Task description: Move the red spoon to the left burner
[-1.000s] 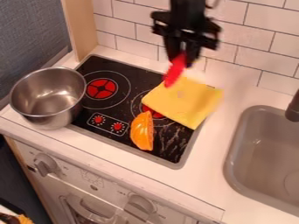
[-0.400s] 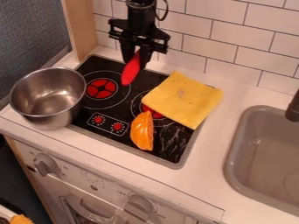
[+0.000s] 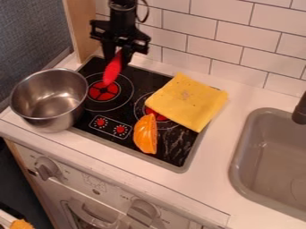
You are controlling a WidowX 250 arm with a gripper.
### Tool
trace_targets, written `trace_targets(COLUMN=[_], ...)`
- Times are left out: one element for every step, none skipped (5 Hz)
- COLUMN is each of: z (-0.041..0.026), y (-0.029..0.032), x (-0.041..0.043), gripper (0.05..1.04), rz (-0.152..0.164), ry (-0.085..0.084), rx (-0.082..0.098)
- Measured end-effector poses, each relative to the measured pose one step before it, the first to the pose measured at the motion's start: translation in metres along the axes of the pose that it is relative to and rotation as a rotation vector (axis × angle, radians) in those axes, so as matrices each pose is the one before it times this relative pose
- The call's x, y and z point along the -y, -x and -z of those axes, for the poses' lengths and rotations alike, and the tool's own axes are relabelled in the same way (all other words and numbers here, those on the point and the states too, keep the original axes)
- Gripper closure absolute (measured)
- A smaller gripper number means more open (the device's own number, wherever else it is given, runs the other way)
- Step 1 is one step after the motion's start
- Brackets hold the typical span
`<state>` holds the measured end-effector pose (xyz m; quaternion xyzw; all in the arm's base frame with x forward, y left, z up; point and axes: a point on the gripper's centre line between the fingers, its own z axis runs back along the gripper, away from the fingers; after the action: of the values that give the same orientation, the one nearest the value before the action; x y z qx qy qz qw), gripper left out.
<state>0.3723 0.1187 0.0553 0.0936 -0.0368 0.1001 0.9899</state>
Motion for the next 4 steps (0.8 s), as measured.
trace_targets(z=[0.01297,0.00402,0.00994,0.00014], y=[-0.00048,-0.00284,0.00011,-0.00371], x=[-0.00246,-0.00502,0.00474,0.00682], gripper=[0.715,0.647,0.348,0.095], rz=[0.0054,-0.0026,0.0242,0.0524], ry=[-0.0062,0.0104,0.0435,0.0420], rx=[-0.0269,-0.0054,-0.0212,0.0257])
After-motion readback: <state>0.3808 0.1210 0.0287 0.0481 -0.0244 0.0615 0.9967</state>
